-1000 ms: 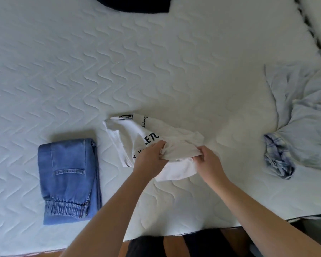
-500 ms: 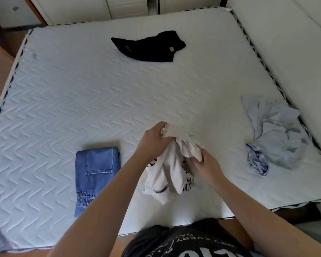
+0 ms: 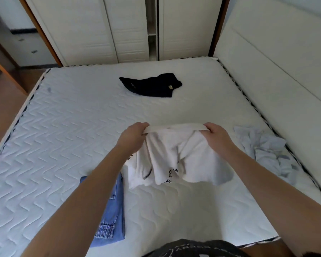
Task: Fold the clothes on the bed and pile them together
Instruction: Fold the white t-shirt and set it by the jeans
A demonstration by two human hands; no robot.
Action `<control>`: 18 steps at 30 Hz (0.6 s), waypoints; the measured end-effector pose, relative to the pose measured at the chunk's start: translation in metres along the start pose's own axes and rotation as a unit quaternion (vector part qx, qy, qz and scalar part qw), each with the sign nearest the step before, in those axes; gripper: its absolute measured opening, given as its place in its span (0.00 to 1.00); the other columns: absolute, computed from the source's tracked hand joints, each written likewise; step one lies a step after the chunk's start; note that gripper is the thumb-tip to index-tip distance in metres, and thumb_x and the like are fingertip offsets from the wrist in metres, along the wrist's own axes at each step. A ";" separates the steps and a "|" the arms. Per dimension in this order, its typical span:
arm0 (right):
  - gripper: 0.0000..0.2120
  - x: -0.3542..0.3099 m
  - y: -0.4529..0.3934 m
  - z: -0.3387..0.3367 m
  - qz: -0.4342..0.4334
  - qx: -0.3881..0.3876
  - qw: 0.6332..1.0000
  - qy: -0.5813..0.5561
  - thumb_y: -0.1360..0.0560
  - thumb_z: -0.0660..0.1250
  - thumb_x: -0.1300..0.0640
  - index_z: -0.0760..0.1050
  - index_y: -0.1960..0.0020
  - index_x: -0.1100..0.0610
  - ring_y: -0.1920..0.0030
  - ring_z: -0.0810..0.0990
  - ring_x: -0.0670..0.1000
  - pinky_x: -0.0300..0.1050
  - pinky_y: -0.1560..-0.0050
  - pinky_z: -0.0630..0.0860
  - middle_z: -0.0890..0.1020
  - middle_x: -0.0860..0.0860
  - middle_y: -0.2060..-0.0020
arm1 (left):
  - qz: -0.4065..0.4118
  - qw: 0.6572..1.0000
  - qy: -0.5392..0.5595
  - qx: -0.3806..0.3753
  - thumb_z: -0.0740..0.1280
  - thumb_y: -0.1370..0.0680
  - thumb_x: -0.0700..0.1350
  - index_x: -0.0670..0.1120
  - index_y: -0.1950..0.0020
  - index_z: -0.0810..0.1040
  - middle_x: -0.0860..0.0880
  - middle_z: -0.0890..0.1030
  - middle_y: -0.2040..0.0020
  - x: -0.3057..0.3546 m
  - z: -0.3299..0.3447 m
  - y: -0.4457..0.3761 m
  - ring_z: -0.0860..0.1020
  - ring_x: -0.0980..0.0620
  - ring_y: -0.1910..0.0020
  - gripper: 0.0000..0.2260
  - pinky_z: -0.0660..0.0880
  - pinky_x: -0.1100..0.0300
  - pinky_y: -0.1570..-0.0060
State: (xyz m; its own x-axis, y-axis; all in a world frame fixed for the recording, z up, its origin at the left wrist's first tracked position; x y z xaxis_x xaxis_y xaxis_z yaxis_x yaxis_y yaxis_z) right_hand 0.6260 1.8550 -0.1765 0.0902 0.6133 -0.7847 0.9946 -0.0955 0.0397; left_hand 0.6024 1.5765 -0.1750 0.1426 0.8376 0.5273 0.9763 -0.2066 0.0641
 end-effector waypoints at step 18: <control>0.10 0.024 -0.003 -0.005 0.017 -0.171 0.963 0.210 0.31 0.75 0.44 0.78 0.59 0.49 0.60 0.80 0.48 0.39 0.65 0.70 0.81 0.46 0.64 | 0.070 0.983 0.147 0.089 0.58 0.24 0.34 0.54 0.50 0.79 0.57 0.79 0.58 0.038 -0.071 -0.046 0.75 0.63 0.59 0.17 0.66 0.76 0.68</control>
State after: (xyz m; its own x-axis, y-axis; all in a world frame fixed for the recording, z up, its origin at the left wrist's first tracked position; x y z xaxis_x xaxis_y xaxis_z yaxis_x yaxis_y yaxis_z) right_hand 0.6255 1.8739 -0.1918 0.0633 0.8837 -0.4638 0.9430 0.0992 0.3177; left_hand 0.5517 1.5813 -0.0978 0.2504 0.6201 0.7434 0.9671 -0.1957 -0.1625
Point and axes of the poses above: each hand's wrist, its own y-axis away from the middle knuckle, its own z-axis out of the palm, x = y × z, the point moved 7 cm from there along -y, towards the middle knuckle
